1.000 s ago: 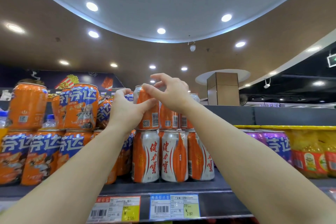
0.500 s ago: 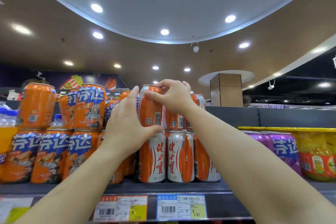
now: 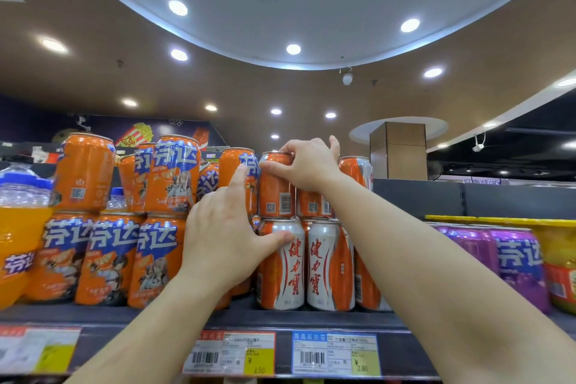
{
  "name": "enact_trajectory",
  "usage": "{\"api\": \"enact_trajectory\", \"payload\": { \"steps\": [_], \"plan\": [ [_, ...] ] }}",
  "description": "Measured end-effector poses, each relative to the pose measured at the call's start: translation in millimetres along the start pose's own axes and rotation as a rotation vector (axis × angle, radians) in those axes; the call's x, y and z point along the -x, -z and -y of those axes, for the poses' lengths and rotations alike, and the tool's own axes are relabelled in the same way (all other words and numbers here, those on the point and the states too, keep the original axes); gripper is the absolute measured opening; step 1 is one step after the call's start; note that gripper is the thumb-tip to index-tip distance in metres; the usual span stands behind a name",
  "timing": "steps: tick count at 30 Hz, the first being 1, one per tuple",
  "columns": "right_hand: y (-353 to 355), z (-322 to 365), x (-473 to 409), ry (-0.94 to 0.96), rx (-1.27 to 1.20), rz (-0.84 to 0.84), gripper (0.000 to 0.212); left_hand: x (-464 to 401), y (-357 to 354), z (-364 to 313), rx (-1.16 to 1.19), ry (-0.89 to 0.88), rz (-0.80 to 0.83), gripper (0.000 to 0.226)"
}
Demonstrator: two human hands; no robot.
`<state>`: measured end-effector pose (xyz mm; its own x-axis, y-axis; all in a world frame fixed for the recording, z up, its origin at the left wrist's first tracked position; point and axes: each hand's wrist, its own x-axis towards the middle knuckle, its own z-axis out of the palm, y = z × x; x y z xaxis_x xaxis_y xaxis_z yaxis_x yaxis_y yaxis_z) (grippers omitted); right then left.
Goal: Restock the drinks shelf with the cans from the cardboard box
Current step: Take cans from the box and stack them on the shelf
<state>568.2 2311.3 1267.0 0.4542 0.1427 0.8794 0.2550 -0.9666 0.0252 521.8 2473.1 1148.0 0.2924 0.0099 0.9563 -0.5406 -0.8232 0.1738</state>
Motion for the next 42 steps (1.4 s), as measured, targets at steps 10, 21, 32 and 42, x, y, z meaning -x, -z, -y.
{"api": "enact_trajectory", "payload": {
  "steps": [10, 21, 32, 42],
  "plan": [
    [5, 1, -1, -0.010, 0.089, 0.039, 0.059, 0, -3, 2, -0.017, -0.008, -0.022, 0.120],
    [10, 3, -3, -0.032, 0.129, 0.161, 0.063, 0, 0, 1, -0.012, -0.003, 0.015, 0.118],
    [21, -4, 3, -0.090, -0.013, -0.019, 0.072, 0, 3, 2, 0.006, -0.002, 0.049, 0.119],
    [44, -63, 36, -0.272, -0.019, -0.002, 0.052, -5, 7, 0, 0.032, 0.028, 0.123, 0.120]
  ]
}}
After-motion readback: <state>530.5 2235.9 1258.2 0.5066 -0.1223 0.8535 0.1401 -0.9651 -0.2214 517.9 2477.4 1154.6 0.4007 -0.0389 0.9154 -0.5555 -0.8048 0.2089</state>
